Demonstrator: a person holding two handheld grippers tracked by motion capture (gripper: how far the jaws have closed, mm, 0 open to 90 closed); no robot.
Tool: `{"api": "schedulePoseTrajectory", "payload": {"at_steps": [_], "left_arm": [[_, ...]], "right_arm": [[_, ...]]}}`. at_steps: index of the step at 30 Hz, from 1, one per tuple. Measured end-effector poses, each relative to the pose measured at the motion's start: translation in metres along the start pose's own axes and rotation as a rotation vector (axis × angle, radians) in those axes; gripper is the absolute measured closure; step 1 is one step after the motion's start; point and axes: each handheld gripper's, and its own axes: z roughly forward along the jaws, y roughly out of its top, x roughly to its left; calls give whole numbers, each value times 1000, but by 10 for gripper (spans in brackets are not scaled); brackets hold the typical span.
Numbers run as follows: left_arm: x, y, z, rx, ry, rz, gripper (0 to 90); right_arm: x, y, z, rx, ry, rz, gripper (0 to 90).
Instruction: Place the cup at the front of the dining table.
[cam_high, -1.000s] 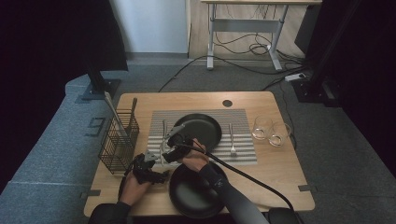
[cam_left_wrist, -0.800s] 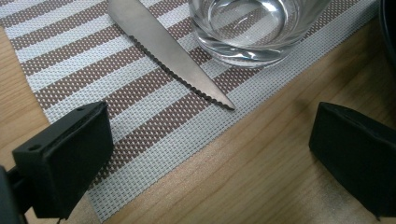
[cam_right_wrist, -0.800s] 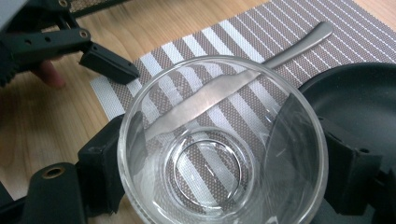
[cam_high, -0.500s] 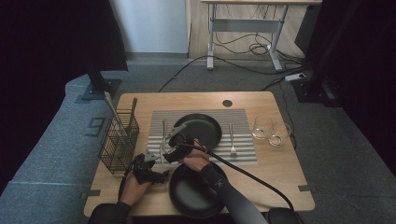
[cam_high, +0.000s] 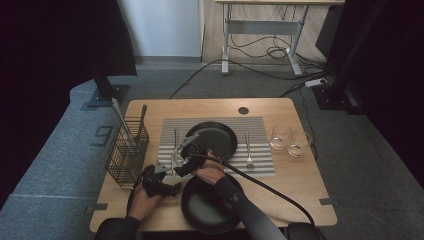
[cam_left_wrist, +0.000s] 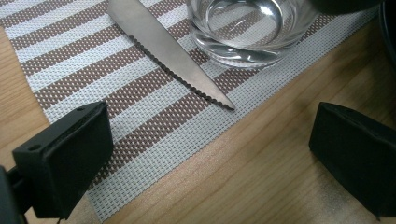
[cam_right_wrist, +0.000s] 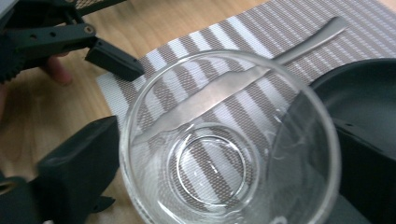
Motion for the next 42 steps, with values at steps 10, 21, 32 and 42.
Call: {"api": "schedulePoseTrajectory", "payload": {"at_steps": [10,21,32,42], "left_arm": [[0,0,0,1,0,0,0],[0,0,0,1,-1,0,0],[0,0,0,1,0,0,0],[0,0,0,0,-1,0,0]], "right_arm": [[-3,0,-18,-47,2,14,0],[-18,-14,-41,-81,-21,55,0],[-29,-26,-65,-107,-51,82,0],[-43,-47,-85,-113,-93,118,0]]}}
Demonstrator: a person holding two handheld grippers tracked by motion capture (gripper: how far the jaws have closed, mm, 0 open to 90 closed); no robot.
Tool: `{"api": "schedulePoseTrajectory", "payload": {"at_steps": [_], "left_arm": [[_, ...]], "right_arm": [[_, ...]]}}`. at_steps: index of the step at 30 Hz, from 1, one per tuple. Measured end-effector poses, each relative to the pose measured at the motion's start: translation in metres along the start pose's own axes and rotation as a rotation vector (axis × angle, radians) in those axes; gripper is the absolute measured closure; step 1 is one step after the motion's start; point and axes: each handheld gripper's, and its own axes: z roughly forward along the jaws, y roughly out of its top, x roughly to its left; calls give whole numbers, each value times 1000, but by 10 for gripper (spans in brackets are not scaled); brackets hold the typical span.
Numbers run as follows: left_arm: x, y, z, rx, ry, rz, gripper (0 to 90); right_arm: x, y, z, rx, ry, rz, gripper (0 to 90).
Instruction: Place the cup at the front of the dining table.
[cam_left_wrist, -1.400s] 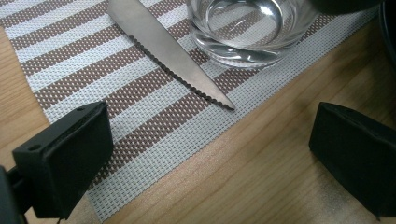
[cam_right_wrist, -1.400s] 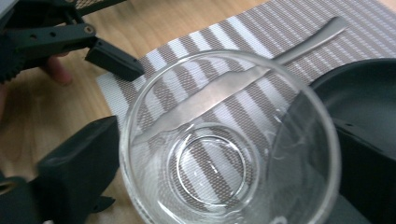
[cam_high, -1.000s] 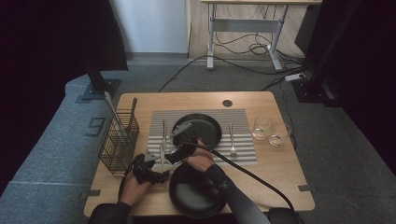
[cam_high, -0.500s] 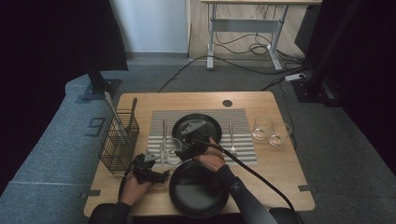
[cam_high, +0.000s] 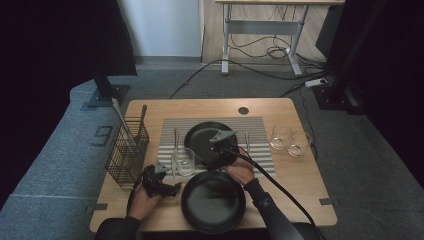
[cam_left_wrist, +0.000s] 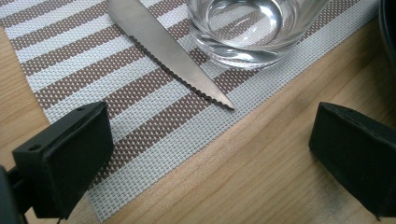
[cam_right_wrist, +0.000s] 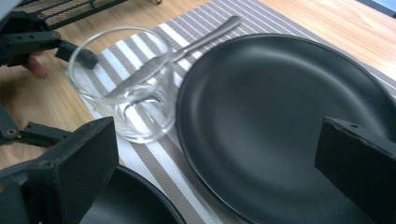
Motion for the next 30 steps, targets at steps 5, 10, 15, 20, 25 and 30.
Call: {"api": "schedulePoseTrajectory", "payload": {"at_steps": [5,10,15,20,25,30], "left_arm": [[0,0,0,0,0,0,0],[0,0,0,0,0,0,0],[0,0,0,0,0,0,0],[0,0,0,0,1,0,0],[0,0,0,0,0,0,0],[0,0,0,0,0,0,0]], "right_arm": [[-10,-9,-14,-15,-28,19,0],[-21,-19,-30,-23,-61,39,0],[-31,-31,-44,-32,-85,63,0],[-40,-46,-56,-29,-110,89,0],[-49,-61,-69,-35,-136,123,0],[-59,-80,-80,-36,-167,158,0]]}}
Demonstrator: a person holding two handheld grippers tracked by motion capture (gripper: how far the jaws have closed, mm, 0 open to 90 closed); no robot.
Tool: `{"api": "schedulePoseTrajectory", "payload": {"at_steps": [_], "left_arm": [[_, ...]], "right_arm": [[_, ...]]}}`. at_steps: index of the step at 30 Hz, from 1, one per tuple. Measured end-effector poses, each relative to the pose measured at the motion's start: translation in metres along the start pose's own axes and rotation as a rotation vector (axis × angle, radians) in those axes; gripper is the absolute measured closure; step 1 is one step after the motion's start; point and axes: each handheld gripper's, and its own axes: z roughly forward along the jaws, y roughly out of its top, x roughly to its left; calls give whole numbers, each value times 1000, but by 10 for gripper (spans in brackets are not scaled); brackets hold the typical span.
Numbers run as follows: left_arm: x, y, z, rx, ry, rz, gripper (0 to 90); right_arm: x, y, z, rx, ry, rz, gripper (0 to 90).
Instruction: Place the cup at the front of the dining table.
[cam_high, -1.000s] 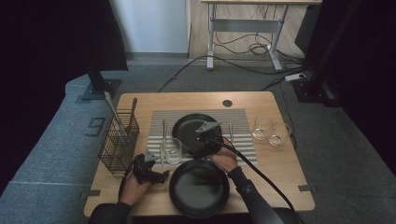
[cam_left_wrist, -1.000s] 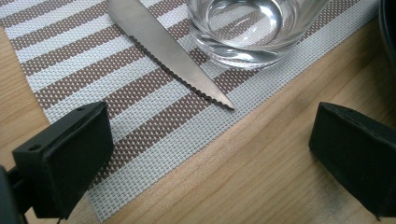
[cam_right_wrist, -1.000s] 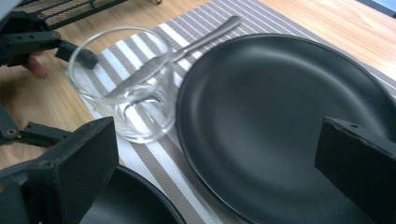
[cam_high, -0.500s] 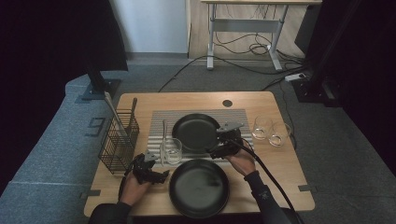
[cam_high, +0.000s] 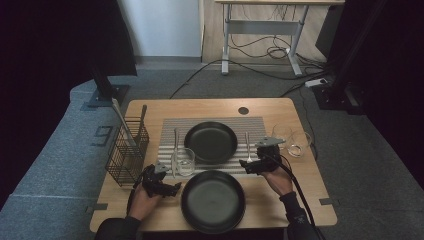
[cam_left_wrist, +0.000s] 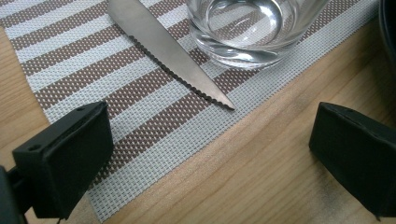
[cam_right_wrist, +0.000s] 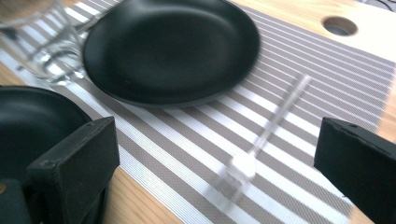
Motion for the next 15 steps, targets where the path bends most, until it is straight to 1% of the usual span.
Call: {"api": "schedulePoseTrajectory", "payload": {"at_steps": [5,13,15], "left_arm": [[0,0,0,0,0,-1,0],[0,0,0,0,0,0,0],[0,0,0,0,0,-1,0]], "right_arm": [[-12,-18,-7,9,-50,19,0],[-30,-52,-16,10,-83,84,0],[-34,-59,-19,17,-100,86,0]]}}
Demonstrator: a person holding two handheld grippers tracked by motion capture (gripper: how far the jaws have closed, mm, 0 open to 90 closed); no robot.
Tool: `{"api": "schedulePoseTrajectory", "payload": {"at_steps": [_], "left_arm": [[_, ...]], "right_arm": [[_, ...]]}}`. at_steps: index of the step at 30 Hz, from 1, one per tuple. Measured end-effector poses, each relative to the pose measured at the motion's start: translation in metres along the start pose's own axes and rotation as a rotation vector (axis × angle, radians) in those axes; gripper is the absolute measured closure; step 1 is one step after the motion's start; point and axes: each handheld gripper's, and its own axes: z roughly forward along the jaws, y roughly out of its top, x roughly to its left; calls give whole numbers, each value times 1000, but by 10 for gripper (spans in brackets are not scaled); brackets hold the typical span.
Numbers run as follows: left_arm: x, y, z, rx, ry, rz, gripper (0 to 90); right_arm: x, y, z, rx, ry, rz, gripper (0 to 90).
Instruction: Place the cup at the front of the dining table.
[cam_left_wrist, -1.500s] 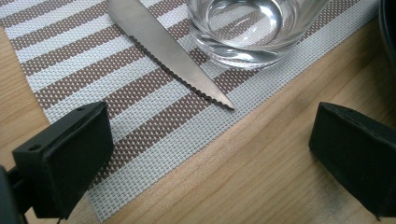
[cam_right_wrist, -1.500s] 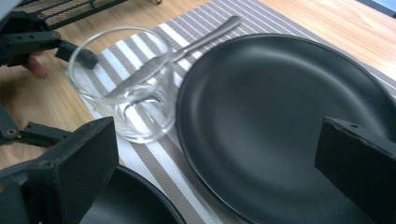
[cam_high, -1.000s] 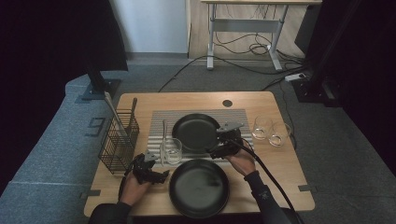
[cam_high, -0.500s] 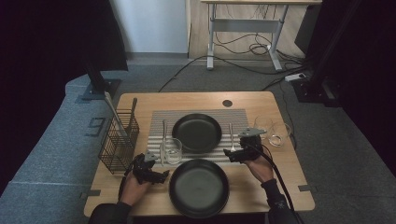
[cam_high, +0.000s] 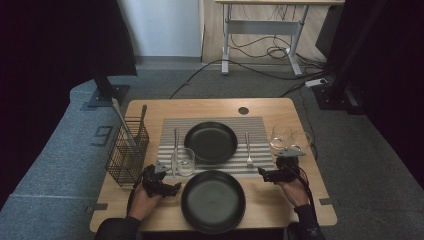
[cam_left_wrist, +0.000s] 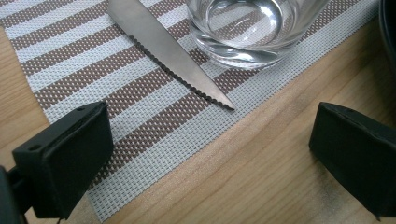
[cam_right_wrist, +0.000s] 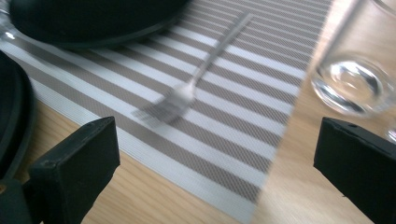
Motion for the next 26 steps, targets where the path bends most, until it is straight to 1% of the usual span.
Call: {"api": "schedulePoseTrajectory", "payload": {"at_steps": [5,9,16,17,18,20,26], "left_arm": [[0,0,0,-2,0,-2,0],[0,0,0,0,0,0,0],[0,0,0,0,0,0,0],[0,0,0,1,0,1,0],[0,0,0,1,1,-1,0],[0,0,0,1,1,-1,0],[0,0,0,1,2,-1,0]], "right_arm": [[-8,-16,-5,9,-30,8,0],[-14,-32,-5,42,-44,15,0],[-21,-58,0,101,-40,46,0],[-22,-61,0,93,-51,39,0],[-23,-63,0,82,-53,42,0],[-24,-63,0,82,-64,52,0],[-24,-63,0,83,-66,50,0]]}}
